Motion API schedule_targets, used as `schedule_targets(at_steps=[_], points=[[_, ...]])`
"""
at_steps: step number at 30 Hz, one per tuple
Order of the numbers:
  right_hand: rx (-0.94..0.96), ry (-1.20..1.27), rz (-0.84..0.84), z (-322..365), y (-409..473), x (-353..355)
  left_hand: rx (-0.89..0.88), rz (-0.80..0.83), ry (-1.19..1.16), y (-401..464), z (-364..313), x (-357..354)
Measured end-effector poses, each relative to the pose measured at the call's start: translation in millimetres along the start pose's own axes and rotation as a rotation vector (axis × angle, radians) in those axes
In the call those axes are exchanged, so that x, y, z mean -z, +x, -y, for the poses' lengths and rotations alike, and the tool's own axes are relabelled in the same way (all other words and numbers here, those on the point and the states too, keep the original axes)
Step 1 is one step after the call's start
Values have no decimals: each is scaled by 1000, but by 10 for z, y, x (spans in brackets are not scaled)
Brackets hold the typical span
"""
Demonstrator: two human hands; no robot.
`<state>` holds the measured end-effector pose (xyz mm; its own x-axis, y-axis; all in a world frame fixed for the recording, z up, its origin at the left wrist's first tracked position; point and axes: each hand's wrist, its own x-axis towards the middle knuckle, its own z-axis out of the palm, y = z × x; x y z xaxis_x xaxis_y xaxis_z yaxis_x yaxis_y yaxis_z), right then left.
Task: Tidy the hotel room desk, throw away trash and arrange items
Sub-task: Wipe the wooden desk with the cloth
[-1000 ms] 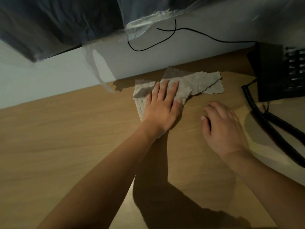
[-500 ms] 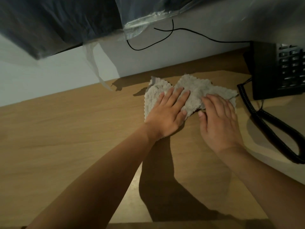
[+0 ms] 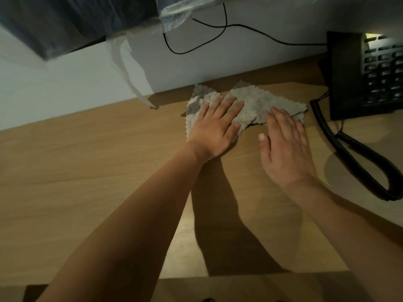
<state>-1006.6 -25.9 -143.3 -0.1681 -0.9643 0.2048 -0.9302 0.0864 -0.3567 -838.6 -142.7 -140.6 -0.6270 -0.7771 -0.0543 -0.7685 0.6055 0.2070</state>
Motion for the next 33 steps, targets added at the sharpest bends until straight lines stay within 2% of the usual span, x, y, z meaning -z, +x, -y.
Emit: schedule_targets(at_steps=[5, 11, 14, 17, 23, 25, 29, 33], points=[[-46, 11, 23, 12, -380, 280, 25, -21, 28, 32, -33, 9], [-92, -157, 179, -386, -998, 350, 29, -28, 63, 24, -29, 5], [-88, -157, 166, -385, -994, 319, 40, -37, 59, -60, -50, -23], [-76, -142, 152, -396, -973, 317, -4, -52, 26, -384, -154, -53], [-64, -89, 116, -402, -964, 303, -68, -3, -32, -1609, -588, -179], [-68, -67, 126, -406, -971, 326, -21, -29, -92, -1695, -567, -181], [-48, -52, 202, -459, -1057, 454, 230, -115, -143, -1343, -461, -116], [-11, 24, 237, -774, -1304, 623, 345, -92, -148, -1056, -593, -140]])
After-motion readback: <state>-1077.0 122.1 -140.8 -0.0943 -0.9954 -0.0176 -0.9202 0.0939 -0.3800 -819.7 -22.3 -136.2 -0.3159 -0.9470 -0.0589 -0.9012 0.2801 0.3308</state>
